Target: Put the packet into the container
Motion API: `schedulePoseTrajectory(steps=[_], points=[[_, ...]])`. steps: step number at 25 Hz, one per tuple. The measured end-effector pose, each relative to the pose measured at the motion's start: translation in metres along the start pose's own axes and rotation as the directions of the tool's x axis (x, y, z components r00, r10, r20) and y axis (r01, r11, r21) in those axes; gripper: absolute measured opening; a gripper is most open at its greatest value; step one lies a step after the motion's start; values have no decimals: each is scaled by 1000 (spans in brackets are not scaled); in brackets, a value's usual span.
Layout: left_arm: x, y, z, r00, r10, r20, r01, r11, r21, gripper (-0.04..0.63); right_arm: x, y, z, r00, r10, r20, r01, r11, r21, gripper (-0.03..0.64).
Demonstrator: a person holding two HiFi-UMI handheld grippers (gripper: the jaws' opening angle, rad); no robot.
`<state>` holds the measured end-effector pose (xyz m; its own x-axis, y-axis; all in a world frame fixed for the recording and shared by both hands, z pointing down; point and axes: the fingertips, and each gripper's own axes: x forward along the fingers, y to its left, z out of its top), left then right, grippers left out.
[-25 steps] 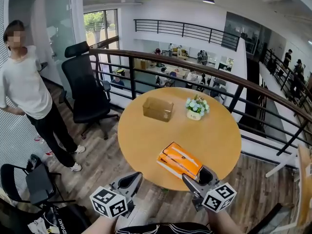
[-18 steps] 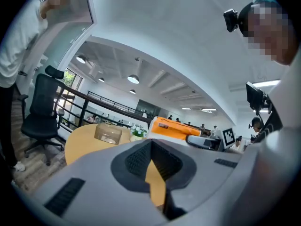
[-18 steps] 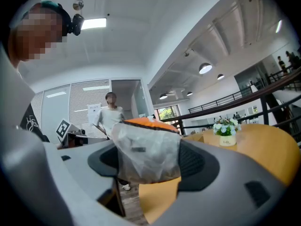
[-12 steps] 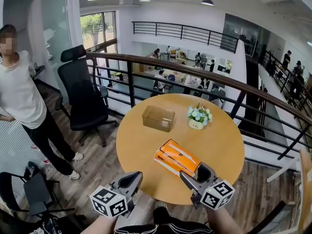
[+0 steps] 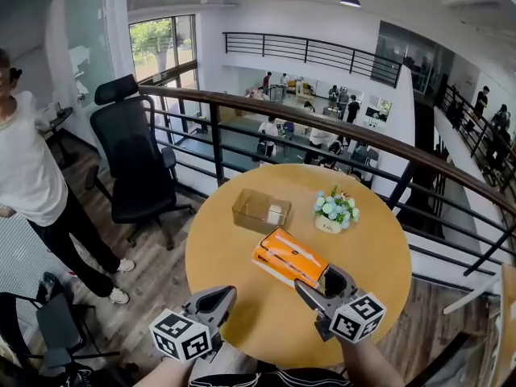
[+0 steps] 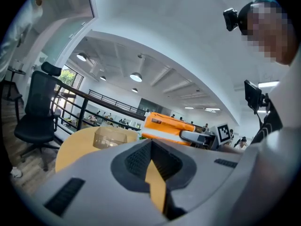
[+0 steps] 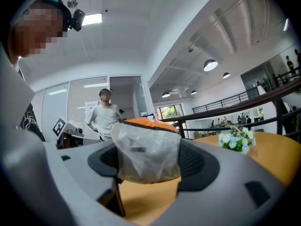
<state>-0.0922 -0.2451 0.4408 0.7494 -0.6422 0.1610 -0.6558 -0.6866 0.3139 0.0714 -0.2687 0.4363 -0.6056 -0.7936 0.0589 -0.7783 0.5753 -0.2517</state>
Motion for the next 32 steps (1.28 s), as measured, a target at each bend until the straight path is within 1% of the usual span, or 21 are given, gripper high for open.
schedulePoseTrajectory(steps=[6,11,17,22,25,27,32], points=[[32,8,8,1000,12,-23,-13,1000,-15,5,26,-33,19,1000,16,-12,-16,1000,-22,334],[50,17,14,999,18,-30,-18,1000,-10,5,55,-55,29,999,26,-27,-28,997,-79,334],[64,30,13,999,34,-37,-35,999,-16,5,102,-84,34,997,25,-67,-37,984,-176,334],[72,42,5,999,39,-37,-42,997,-58,5,146,-107,12,989,15,-147,-54,962,-269,334],[78,46,7,998,46,-33,-48,997,-63,5,170,-120,-1,979,16,-204,-82,944,-320,334],[83,51,4,998,53,-37,-55,996,-69,5,185,-129,-12,970,15,-242,-98,936,-337,334],[94,62,-9,996,62,-63,-70,990,-120,5,217,-148,-43,940,8,-341,-131,931,-340,334]])
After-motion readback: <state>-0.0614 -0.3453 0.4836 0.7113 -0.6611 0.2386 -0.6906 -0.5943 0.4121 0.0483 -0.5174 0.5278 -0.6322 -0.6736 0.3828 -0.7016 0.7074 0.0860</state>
